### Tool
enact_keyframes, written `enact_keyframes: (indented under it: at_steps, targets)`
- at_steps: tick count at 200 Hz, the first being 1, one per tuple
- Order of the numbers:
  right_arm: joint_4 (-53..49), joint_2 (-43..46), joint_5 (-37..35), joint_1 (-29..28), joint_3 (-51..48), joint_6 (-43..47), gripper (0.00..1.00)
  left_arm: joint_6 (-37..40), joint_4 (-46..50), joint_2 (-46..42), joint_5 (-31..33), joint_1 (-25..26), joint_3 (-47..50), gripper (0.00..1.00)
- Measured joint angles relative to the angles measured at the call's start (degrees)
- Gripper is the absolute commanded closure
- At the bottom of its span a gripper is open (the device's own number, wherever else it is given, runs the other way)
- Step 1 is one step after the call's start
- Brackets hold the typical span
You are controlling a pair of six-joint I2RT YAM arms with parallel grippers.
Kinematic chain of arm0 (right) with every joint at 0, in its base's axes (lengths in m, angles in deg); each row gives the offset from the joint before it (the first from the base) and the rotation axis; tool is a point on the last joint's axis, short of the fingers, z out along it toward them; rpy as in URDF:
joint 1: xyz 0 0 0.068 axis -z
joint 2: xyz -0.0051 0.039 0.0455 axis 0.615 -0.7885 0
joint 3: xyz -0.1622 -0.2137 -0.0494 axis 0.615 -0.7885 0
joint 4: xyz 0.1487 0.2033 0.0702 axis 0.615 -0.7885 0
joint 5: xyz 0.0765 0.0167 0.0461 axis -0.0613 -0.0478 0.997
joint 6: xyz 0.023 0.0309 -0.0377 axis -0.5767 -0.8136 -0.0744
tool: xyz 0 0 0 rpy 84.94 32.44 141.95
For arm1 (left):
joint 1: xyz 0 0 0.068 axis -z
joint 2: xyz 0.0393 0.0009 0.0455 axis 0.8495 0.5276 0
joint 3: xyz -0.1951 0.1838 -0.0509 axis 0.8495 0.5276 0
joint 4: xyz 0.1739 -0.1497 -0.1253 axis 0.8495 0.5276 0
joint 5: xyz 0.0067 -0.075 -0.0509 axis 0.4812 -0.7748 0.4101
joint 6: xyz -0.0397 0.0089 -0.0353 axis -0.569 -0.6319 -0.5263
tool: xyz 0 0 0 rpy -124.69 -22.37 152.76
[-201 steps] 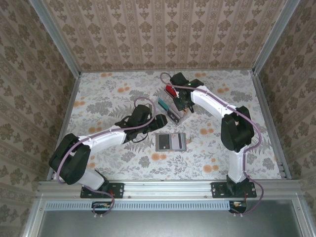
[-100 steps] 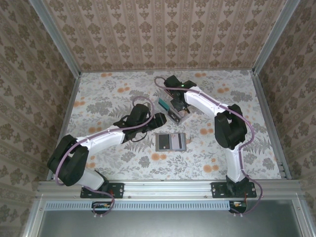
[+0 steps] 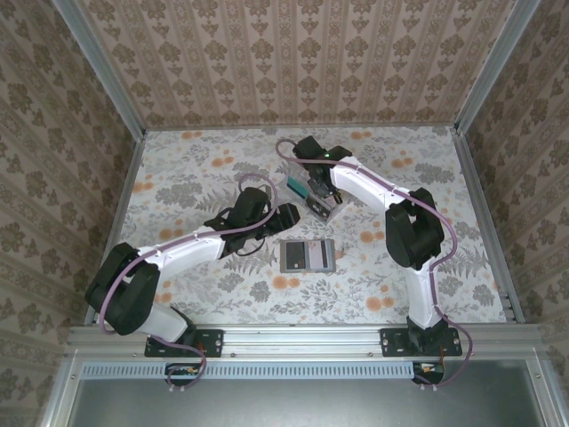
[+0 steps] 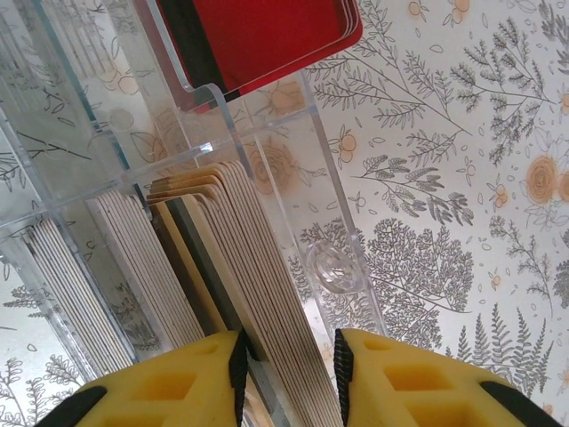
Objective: Put the credit cards into the card holder
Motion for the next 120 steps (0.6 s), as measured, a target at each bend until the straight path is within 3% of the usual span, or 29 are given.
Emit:
enact_keyframes:
  at_steps: [21, 54, 67, 120]
  targets:
    - [0.2, 0.0, -0.2, 0.0, 0.0, 0.4, 0.77, 0.0, 0.0, 0.0, -0.1, -0.1, 0.0, 0.21]
    - [0.2, 0.1, -0.2, 0.0, 0.0, 0.9, 0.80, -0.6, 0.0, 0.0, -0.1, -0.3, 0.0, 0.21]
    - [0.2, 0.2, -0.2, 0.0, 0.0, 1.2, 0.87, -0.8, 0.0, 0.0, -0.2, -0.3, 0.0, 0.21]
    - [0.2, 0.7, -0.1, 0.1, 0.0, 1.2, 0.88, -0.9, 0.0, 0.0, -0.6, -0.3, 0.0, 0.21]
